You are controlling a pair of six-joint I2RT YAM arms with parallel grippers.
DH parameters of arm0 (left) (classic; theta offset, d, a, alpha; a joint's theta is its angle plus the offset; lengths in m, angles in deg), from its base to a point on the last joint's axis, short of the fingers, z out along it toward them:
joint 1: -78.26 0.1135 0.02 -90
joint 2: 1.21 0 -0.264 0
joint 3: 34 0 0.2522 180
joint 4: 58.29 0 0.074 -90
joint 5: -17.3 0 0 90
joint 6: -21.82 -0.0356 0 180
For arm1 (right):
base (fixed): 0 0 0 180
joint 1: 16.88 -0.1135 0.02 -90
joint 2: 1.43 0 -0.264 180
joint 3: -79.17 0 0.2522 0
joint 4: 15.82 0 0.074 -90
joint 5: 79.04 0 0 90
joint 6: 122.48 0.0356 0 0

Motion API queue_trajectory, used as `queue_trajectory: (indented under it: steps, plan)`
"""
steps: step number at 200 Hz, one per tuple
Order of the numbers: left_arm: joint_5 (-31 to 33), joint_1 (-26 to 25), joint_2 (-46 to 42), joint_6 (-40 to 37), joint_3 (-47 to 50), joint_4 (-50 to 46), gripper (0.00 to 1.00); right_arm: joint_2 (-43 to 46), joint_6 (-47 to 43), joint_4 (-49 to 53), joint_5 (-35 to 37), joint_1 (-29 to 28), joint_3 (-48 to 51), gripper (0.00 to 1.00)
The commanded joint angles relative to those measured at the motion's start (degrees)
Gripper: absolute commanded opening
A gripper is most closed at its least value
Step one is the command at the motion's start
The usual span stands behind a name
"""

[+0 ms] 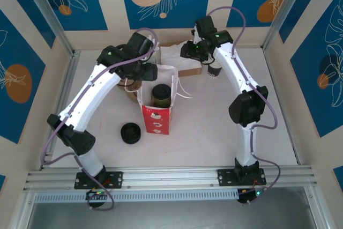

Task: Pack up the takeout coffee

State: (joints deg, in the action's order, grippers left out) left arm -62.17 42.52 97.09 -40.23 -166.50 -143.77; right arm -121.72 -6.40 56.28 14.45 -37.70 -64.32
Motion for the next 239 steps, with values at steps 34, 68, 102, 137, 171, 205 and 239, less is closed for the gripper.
queue_trajectory:
  steps: [34,68,102,137,171,205,239]
  plan:
    - [5.03,0.75,-9.21,-2.19,-0.21,6.15,0.66,-11.81,-2.39,0.37,6.00,-3.34,-13.34,0.52]
    - [6.18,0.76,-19.24,-3.17,12.62,13.92,0.67,-18.02,-1.89,-1.64,9.71,-3.36,-16.95,0.52]
    - [7.70,0.72,-25.84,-4.13,23.62,19.41,0.68,-21.76,-3.12,-4.95,13.11,-3.00,-17.84,0.53]
    - [9.68,0.69,-28.55,-4.06,28.48,20.89,0.69,-26.35,-5.62,-7.64,15.80,-2.82,-20.61,0.58]
    - [9.95,0.77,-28.26,-4.57,28.99,20.57,0.69,-30.95,-8.27,-10.72,18.45,-2.55,-24.68,0.63]
    - [10.24,0.77,-27.84,-4.91,28.75,20.71,0.70,-33.55,-9.93,-13.71,19.88,-2.26,-25.37,0.70]
    - [11.24,0.71,-27.47,-5.87,27.95,20.44,0.70,-35.15,-10.25,-14.09,18.90,-2.03,-25.83,0.71]
